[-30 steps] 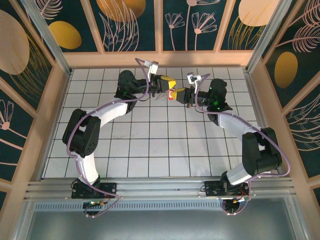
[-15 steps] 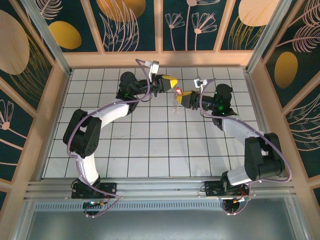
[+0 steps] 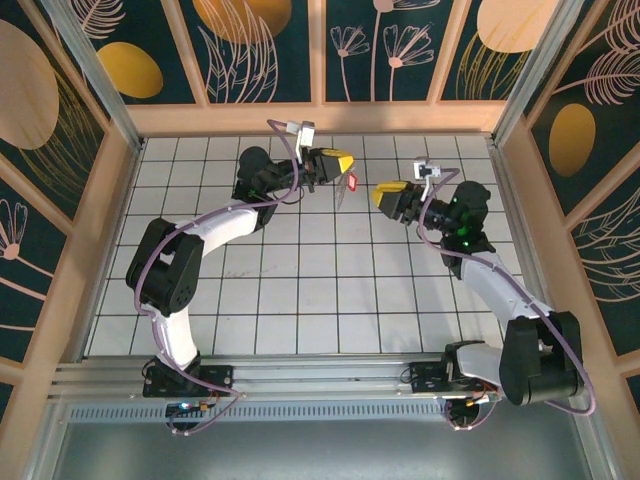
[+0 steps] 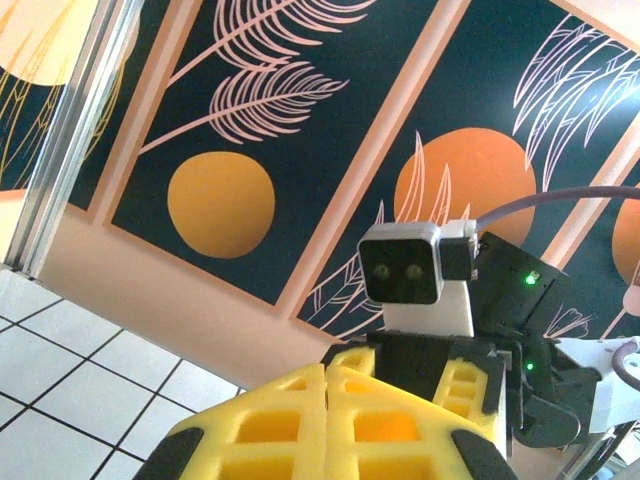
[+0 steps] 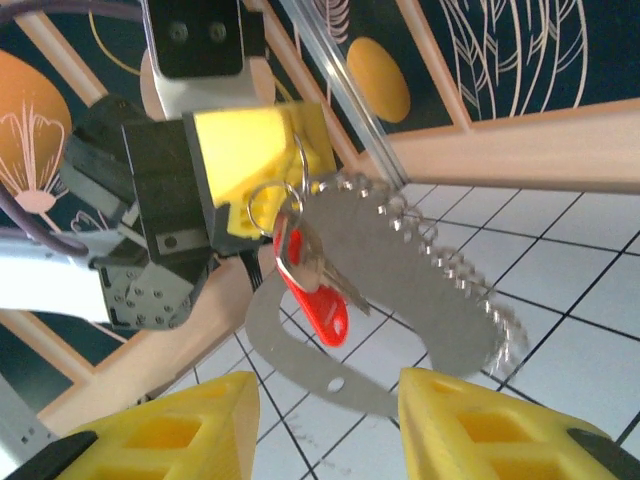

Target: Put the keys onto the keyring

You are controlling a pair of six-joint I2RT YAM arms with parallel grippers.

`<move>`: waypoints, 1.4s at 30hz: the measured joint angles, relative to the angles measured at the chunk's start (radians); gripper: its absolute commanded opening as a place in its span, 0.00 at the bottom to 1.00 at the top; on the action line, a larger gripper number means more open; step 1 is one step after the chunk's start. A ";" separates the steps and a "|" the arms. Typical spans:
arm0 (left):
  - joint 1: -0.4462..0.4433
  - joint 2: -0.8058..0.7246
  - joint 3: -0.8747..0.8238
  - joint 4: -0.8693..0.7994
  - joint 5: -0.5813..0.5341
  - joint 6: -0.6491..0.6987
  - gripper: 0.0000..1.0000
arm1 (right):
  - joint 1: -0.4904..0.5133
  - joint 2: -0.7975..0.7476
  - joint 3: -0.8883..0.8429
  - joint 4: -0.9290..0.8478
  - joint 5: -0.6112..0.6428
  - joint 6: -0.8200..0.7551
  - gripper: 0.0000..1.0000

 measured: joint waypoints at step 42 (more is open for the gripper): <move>-0.011 0.000 -0.042 0.162 -0.074 -0.143 0.00 | 0.132 0.270 0.111 0.470 0.172 0.367 0.35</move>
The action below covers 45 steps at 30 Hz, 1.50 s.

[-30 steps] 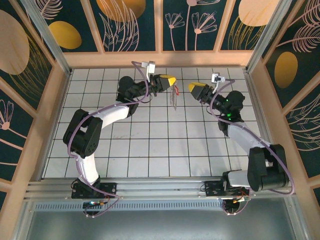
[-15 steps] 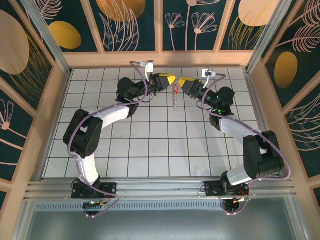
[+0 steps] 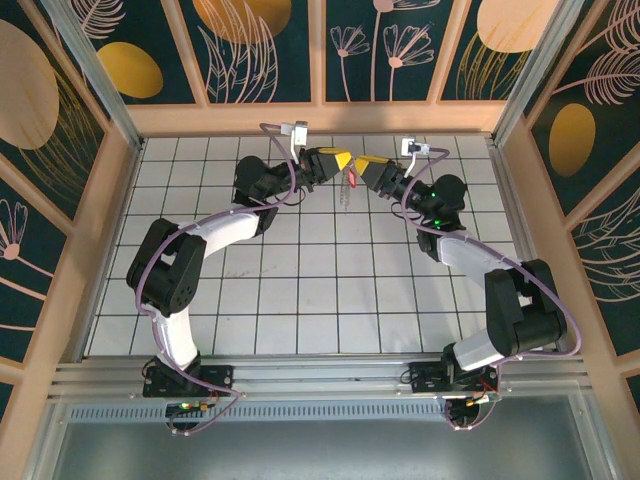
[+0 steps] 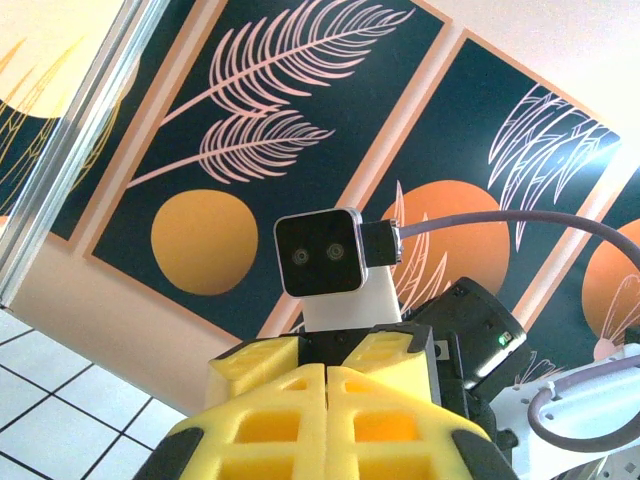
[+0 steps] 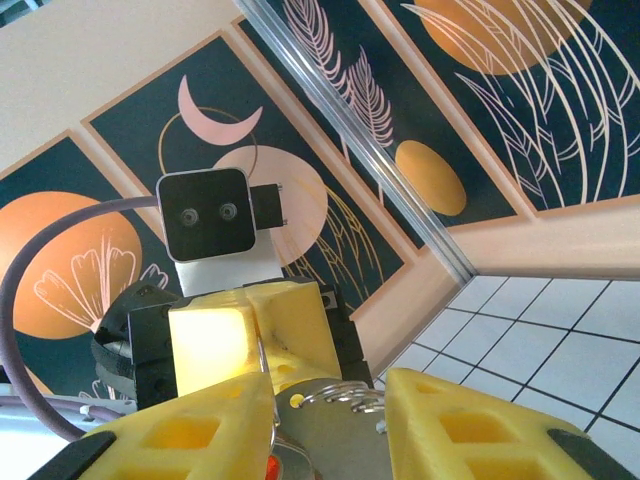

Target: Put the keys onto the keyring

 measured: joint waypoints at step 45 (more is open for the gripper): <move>-0.003 0.003 0.000 0.002 -0.014 -0.003 0.00 | 0.020 0.025 0.038 0.020 -0.016 0.000 0.11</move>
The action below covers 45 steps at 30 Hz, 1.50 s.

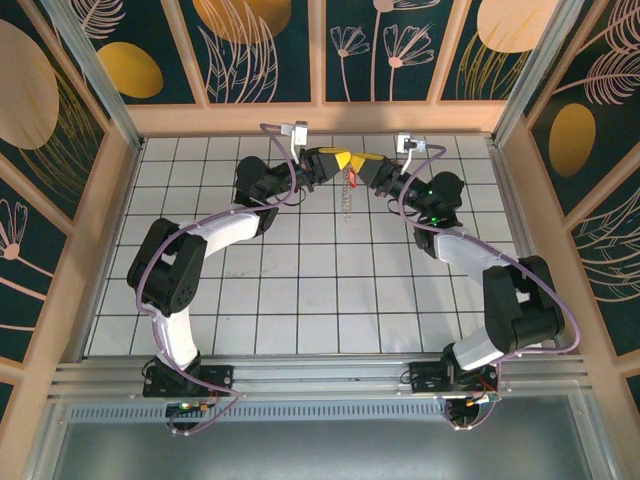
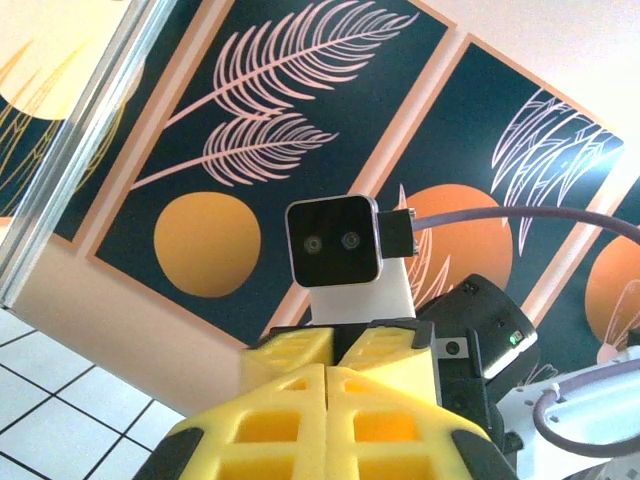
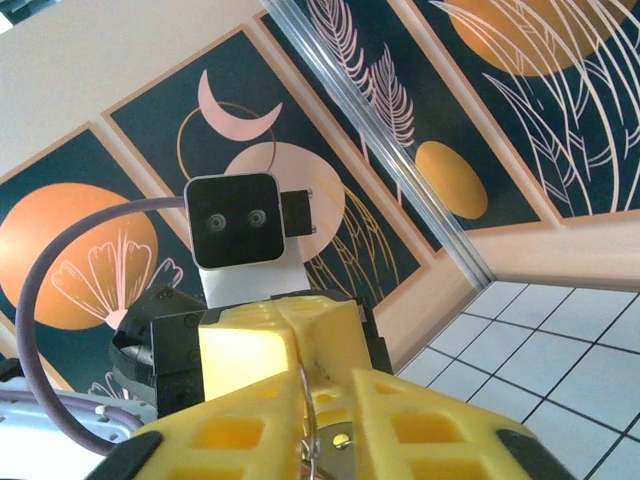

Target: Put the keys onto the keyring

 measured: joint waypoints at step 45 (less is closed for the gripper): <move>0.106 0.008 0.227 -0.673 0.249 0.460 0.35 | -0.141 0.110 0.308 -0.743 -0.381 -0.473 0.00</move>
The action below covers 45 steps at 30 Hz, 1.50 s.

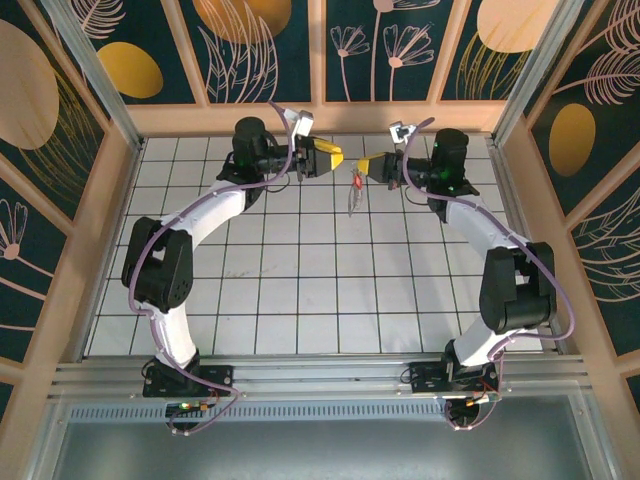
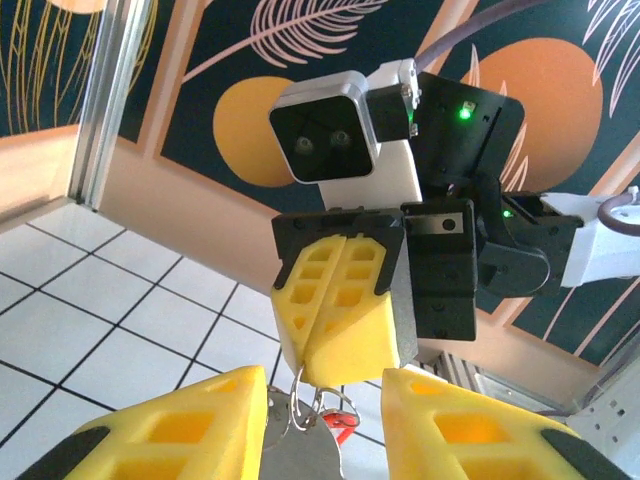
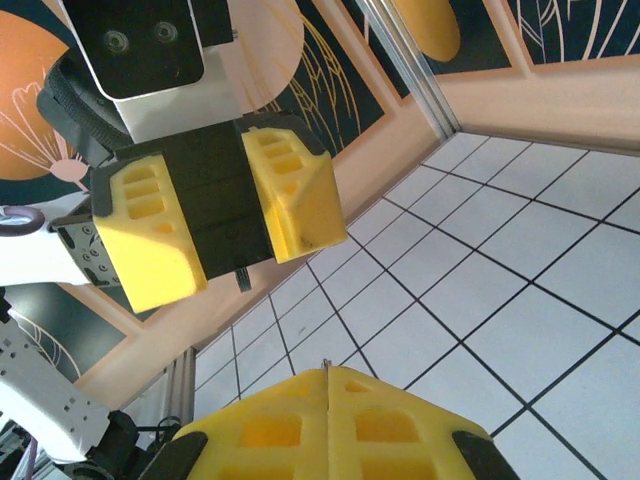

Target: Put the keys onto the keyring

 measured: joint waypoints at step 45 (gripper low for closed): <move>-0.038 0.050 0.000 0.011 0.032 -0.016 0.05 | 0.034 0.010 0.021 -0.010 -0.002 -0.011 0.00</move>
